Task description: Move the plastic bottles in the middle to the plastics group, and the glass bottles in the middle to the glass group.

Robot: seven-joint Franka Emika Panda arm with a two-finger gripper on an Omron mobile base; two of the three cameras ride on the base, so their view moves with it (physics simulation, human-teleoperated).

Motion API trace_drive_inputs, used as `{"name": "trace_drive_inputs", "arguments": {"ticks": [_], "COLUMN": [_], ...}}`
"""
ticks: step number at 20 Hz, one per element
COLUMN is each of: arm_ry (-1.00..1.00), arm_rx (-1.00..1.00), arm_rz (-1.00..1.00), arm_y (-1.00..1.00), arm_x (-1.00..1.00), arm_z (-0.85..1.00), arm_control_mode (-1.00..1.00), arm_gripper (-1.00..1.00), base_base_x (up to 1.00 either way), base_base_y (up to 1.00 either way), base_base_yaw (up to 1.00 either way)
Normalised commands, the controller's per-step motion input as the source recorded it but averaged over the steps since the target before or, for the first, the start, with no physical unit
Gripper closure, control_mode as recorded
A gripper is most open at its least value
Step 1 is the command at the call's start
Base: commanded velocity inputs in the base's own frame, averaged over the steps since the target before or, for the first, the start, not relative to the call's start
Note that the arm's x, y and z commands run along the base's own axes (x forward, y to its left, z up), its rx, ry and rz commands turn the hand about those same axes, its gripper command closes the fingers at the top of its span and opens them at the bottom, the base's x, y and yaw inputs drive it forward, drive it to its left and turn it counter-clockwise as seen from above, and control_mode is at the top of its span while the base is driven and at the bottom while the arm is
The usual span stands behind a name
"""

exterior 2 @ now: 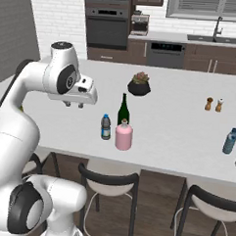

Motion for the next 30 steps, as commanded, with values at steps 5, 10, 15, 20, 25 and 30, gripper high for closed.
{"name": "trace_drive_inputs", "arguments": {"ticks": [5, 10, 15, 20, 25, 30], "arm_ry": [0.1, 0.02, -0.05, -0.09, -0.06, 0.0], "arm_rx": [0.0, 0.01, 0.0, 0.0, -0.01, -0.01], "arm_rz": [-0.01, -0.01, -0.01, 0.0, 0.03, 0.0], "arm_y": [-0.11, -0.63, -0.51, -0.17, -0.44, -0.06], "arm_x": [-0.07, -0.1, -0.14, 0.0, 0.47, 0.35], "arm_z": [-0.05, -0.16, 0.04, 0.16, 0.0, -0.02], "arm_control_mode": [-1.0, -1.0, -1.0, -1.0, -1.0, -1.0], "arm_gripper": [-1.0, -1.0, -1.0, -1.0, -1.0, -1.0], "base_base_x": [0.0, 0.0, 0.0, 0.0, 0.0, 0.0], "base_base_y": [0.0, 0.0, 0.0, 0.0, 0.0, 0.0], "base_base_yaw": [0.0, 0.0, 0.0, 0.0, 0.0, 0.0]}}
